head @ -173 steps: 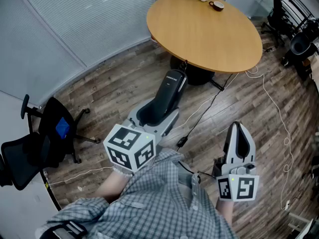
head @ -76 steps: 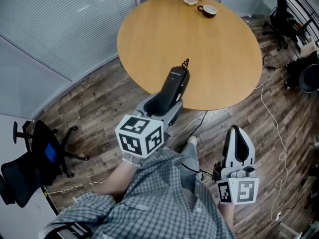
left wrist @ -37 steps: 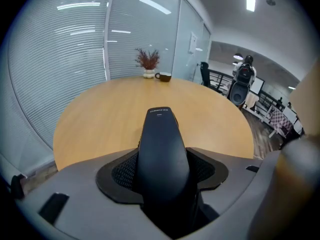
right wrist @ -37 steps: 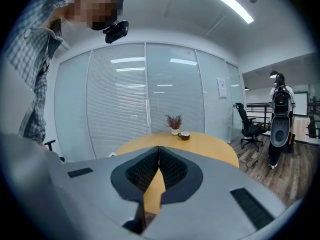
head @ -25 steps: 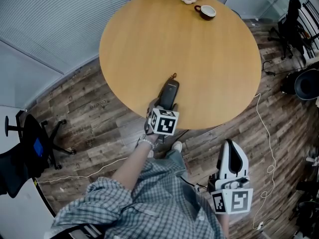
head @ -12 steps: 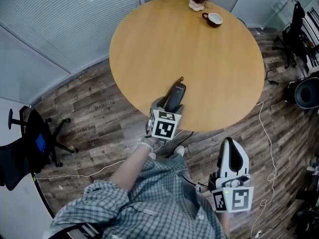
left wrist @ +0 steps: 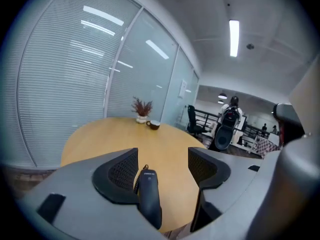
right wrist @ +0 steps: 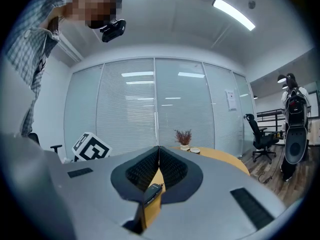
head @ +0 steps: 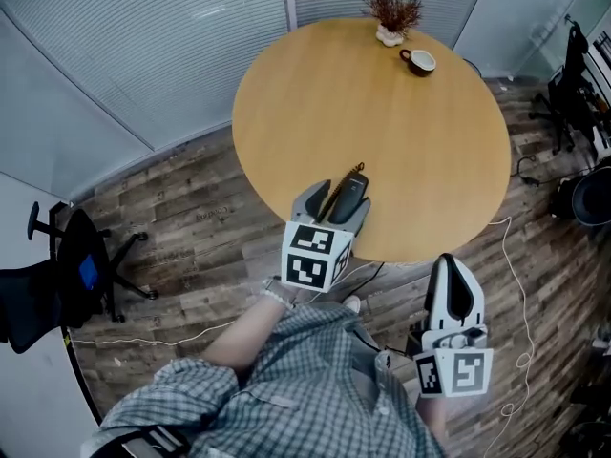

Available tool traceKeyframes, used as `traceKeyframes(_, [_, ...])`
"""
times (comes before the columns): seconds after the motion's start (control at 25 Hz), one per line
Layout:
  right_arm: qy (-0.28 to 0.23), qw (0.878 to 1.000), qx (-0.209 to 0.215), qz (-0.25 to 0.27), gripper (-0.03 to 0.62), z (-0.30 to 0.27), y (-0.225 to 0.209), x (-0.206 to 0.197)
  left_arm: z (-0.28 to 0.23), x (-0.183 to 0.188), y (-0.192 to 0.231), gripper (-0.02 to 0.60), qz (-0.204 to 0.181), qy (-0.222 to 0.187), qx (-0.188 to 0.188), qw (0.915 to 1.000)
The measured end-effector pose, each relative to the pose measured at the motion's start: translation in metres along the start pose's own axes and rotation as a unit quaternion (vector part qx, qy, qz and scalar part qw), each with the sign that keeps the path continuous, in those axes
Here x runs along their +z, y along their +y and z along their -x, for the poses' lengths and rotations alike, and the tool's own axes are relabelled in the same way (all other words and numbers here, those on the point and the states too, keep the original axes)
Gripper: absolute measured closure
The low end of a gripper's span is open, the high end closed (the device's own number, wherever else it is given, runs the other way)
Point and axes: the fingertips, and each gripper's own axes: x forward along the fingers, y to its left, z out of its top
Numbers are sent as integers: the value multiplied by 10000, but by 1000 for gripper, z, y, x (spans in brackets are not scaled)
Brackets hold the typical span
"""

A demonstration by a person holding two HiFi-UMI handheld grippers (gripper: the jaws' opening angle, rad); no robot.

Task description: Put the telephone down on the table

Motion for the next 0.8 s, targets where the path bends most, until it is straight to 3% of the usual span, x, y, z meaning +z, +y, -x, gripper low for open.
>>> traceKeyframes(0.2, [-232, 9996, 129, 26, 585, -6, 4, 13, 33, 45, -12, 270, -204, -546, -132, 9982])
traceKeyframes(0.44, [-447, 9985, 300, 114, 584, -13, 13, 28, 73, 72, -27, 312, -372, -985, -217, 9942])
traceKeyframes(0.8, [-731, 9955, 567, 201, 584, -15, 30, 45, 110, 95, -38, 518, -543, -1496, -238, 9870])
